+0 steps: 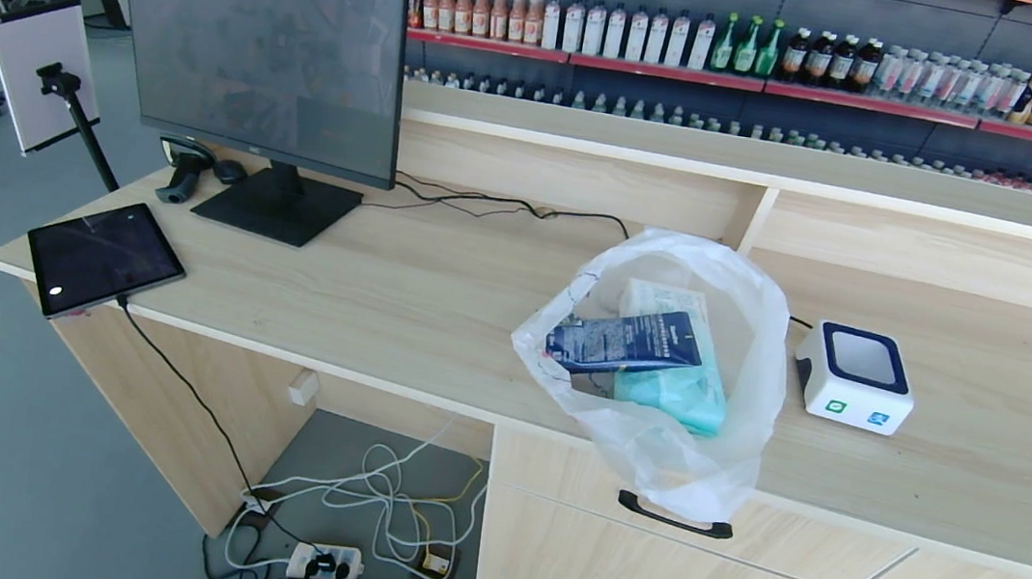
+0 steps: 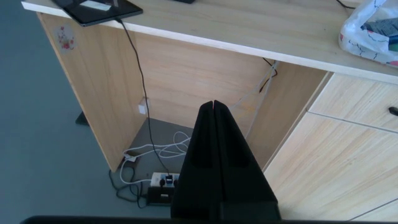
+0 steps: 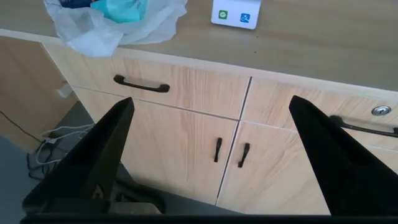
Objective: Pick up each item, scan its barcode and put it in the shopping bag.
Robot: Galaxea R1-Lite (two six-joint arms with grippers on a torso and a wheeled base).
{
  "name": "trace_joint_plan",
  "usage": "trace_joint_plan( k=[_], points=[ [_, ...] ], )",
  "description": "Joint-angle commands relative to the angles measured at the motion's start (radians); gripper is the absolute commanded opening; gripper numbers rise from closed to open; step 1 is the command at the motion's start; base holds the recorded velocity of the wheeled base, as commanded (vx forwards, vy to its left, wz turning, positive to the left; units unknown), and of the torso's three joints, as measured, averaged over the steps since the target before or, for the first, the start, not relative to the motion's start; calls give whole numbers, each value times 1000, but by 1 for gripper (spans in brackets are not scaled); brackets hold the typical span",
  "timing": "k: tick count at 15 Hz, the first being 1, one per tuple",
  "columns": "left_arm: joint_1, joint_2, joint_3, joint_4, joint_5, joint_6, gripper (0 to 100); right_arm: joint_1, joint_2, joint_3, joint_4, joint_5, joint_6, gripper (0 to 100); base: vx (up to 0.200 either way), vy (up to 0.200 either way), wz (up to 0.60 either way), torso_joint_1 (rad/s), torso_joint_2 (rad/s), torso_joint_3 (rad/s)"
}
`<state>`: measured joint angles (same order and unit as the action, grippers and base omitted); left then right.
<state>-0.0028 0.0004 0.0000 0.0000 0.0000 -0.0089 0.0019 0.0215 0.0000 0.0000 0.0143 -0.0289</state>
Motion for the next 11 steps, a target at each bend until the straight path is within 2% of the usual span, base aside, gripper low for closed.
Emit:
trace_joint_plan(
  k=[1, 11],
  points=[
    [0, 0, 0, 0, 0, 0, 0, -2, -21, 0, 0, 0, 1, 100, 0, 0, 0, 0, 0, 0],
    [0, 0, 0, 0, 0, -2, 0, -2, -21, 0, 0, 0, -9, 100, 0, 0, 0, 0, 0, 0]
  ],
)
